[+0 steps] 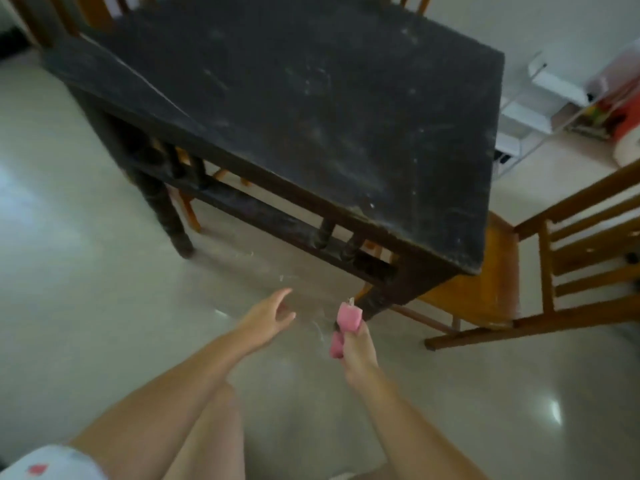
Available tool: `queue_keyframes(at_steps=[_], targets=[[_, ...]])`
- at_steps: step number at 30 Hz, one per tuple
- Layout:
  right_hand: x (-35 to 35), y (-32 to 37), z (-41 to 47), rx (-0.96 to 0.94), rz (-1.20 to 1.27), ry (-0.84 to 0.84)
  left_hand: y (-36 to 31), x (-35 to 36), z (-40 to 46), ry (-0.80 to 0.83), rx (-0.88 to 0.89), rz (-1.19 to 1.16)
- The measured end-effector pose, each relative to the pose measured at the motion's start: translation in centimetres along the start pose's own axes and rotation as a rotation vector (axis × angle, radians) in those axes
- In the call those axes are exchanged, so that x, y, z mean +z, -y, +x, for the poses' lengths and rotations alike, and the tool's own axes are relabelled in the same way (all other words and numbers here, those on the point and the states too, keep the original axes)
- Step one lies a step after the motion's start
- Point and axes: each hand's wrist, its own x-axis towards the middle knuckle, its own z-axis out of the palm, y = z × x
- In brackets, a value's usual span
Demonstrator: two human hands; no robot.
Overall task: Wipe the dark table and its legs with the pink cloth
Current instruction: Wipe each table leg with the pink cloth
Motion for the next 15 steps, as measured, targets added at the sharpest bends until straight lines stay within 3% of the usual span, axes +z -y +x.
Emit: queue_keyframes(at_steps=[3, 8, 15], targets=[[2.8, 4.6, -5.4, -0.169, -0.271, 0.117, 0.0, -6.6, -5.6, -0.087, -0.103, -0.028], [9.3, 10.9, -10.6, -0.295, -0.564, 0.276, 0.3, -16.8, -13.2, -0.214, -0.210, 0.025], [17.3, 19.1, -16.2, -0.472, -0.624, 0.459, 1.8, -26.8, -18.2, -0.344, -0.318, 0.092]])
